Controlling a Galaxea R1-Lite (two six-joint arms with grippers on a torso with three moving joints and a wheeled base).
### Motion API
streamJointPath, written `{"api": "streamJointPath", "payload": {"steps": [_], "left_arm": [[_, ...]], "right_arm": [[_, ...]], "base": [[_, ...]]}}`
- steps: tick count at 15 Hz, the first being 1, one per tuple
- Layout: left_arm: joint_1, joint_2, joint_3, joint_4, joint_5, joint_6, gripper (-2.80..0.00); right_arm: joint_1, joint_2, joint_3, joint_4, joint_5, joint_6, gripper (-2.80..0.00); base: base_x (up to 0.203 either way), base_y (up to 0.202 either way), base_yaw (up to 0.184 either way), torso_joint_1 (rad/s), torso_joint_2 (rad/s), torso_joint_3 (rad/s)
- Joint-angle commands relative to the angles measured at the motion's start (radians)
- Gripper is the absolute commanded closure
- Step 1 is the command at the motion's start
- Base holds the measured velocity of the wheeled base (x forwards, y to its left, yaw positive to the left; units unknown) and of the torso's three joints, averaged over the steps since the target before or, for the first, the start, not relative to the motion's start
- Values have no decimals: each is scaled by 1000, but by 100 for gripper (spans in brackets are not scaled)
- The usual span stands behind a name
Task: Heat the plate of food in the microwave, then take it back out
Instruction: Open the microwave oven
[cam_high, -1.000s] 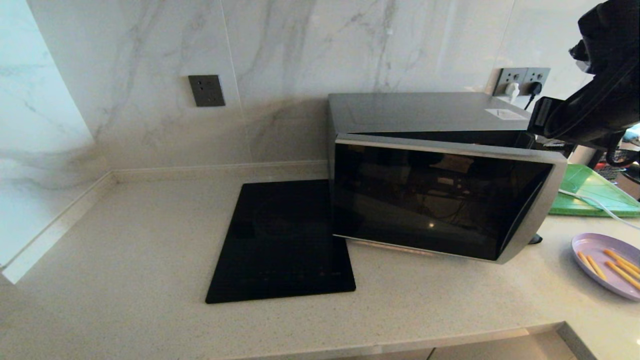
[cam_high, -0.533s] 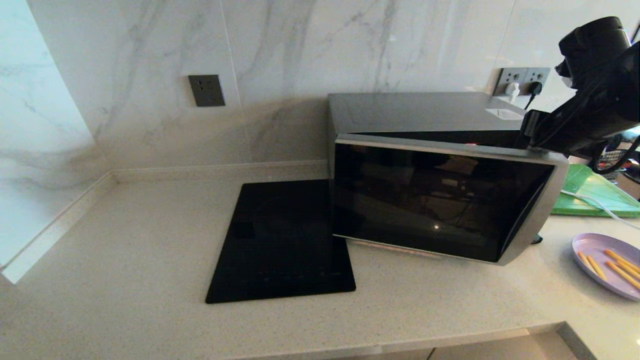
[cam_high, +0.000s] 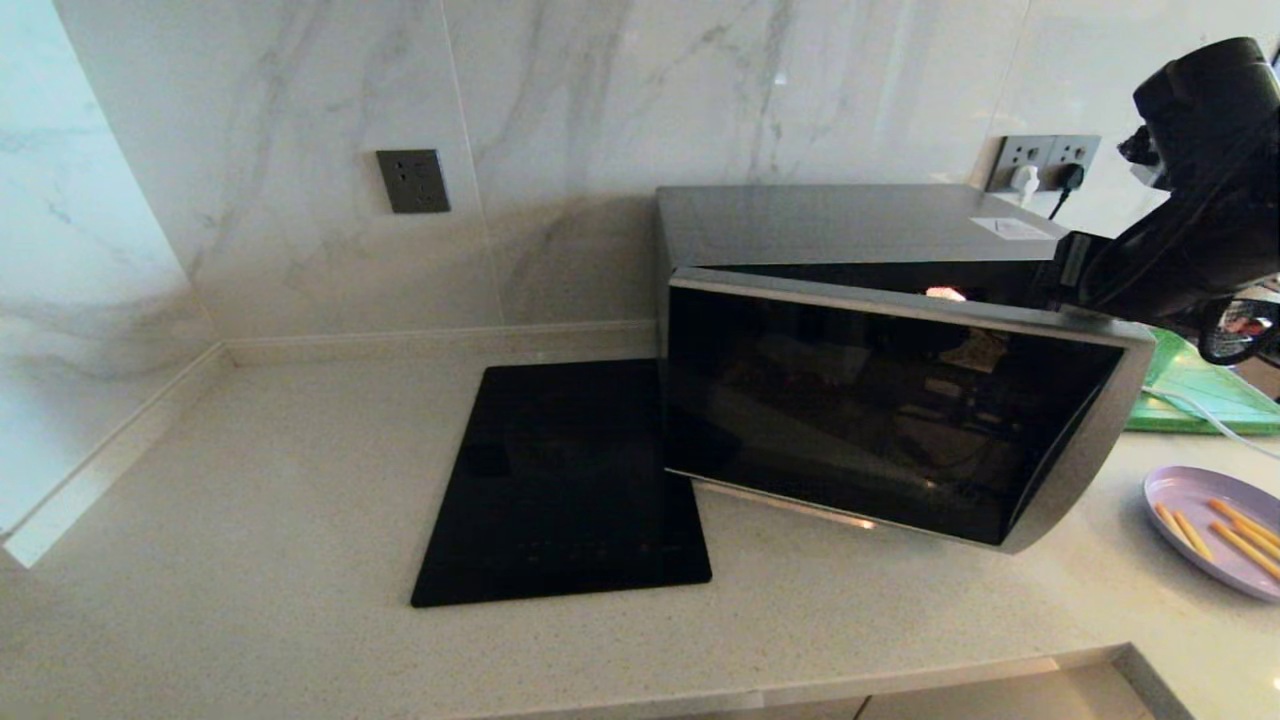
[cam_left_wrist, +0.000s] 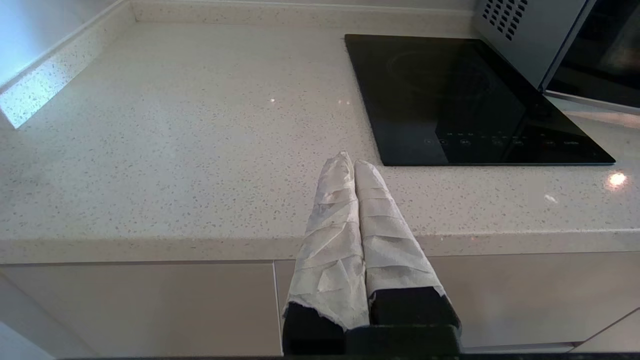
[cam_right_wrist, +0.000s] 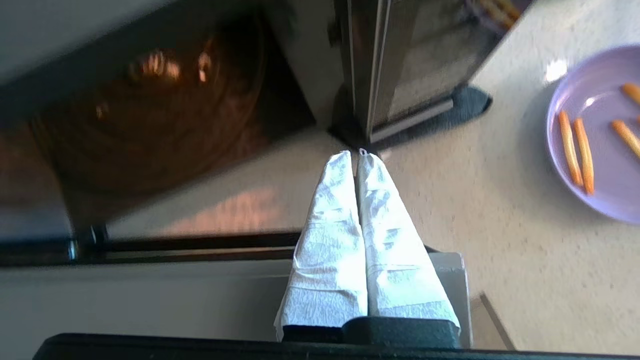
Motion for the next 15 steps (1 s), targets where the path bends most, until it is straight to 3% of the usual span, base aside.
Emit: {"api": "streamJointPath", "payload": {"steps": [1,8,15], "left_arm": [[0,1,0,0,0,-1,0],[0,2,0,0,0,-1,0],[0,0,0,0,0,-1,0]], "right_arm": [[9,-53,47,16,3,2,0],[140,-191,165,73,4,5,0],[414,-307,266,133,-9,25,0]], "base": [[0,0,0,0,0,0],[0,0,0,0,0,0],[0,0,0,0,-1,6]]}}
